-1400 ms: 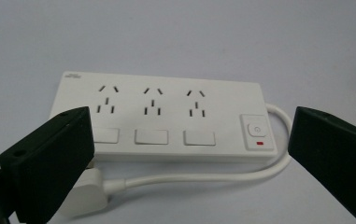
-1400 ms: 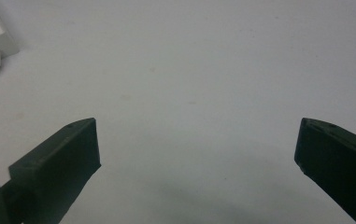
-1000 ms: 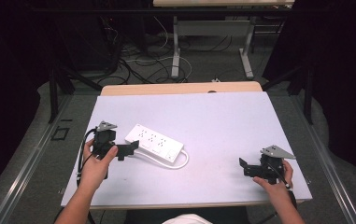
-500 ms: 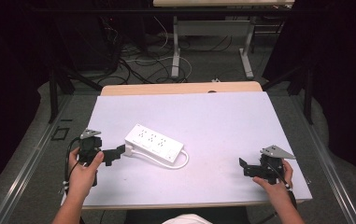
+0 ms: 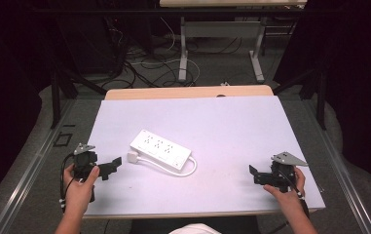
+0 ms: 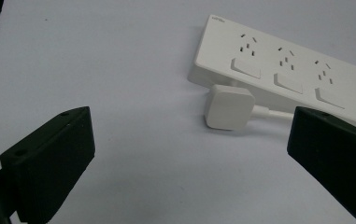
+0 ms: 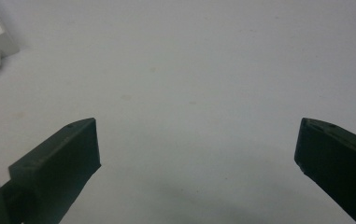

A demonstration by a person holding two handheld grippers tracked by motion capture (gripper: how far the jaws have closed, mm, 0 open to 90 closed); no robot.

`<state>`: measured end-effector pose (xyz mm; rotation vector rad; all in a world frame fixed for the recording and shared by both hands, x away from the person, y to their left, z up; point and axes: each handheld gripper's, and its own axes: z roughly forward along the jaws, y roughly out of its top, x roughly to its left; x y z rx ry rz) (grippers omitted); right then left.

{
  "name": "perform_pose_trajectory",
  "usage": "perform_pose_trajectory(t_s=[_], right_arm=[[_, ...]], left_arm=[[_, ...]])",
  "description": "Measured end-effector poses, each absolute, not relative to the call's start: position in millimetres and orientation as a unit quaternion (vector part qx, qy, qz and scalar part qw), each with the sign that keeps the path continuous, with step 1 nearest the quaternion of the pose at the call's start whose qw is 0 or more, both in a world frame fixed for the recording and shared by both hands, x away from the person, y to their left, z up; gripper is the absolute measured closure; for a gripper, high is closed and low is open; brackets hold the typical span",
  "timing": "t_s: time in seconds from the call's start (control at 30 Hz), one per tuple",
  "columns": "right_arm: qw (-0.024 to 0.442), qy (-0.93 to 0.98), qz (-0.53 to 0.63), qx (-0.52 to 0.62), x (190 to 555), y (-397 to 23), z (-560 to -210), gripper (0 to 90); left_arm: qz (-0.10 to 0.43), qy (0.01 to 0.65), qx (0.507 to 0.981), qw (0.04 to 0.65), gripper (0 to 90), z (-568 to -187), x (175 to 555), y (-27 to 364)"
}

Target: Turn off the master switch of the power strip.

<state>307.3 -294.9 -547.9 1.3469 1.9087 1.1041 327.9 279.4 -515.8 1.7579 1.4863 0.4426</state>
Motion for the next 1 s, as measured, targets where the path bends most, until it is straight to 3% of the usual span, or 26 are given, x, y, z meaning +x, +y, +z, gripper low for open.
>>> perform_pose_trajectory(t_s=[1.0], right_arm=[[0.275,0.712,0.41,0.5,308.1,-296.5,-548.6,0.0]], left_arm=[[0.192,0.588,0.687,0.382,0.7,-555.1,324.3,288.4]])
